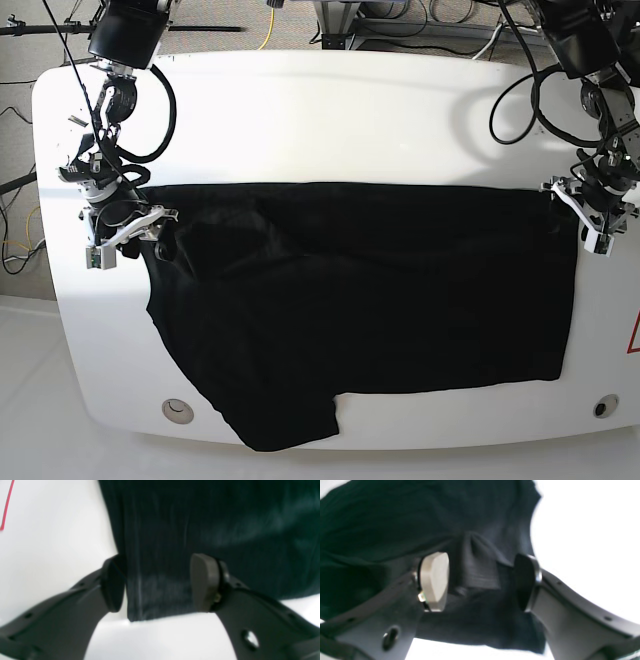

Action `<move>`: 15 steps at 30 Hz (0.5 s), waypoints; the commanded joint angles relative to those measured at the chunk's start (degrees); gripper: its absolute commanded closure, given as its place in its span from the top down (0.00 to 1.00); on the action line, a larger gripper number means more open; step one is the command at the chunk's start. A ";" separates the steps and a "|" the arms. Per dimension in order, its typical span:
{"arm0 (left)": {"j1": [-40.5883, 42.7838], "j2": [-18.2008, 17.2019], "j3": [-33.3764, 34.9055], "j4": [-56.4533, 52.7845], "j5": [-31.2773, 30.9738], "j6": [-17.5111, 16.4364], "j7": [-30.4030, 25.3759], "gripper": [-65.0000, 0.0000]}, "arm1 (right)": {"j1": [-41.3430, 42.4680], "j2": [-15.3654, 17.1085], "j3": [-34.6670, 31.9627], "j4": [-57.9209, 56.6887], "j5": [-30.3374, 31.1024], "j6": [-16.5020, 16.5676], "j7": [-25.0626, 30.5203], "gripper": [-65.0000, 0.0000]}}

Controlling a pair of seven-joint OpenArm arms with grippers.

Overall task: Fold the T-shirt properly
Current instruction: 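Pull the gripped edge back toward the robot, stretching the shirt flat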

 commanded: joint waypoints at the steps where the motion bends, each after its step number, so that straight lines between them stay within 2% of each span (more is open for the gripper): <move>1: 3.83 -1.95 -0.34 4.67 -1.58 -0.03 -1.00 0.71 | -0.96 0.36 0.09 4.63 -2.94 0.55 0.38 0.60; 8: 6.59 -2.69 -0.22 6.05 -1.62 -0.03 -1.72 0.67 | -1.94 0.00 0.17 5.78 -4.89 0.44 0.33 0.60; 12: 4.83 -2.31 -0.46 4.53 -1.80 -0.03 -4.02 0.55 | -1.69 0.26 0.29 3.19 -4.70 0.27 -0.34 0.60; 15: 4.69 -2.41 -0.65 3.85 -1.92 -0.03 -5.19 0.51 | -2.09 0.27 0.38 1.98 -4.89 0.63 -0.04 0.60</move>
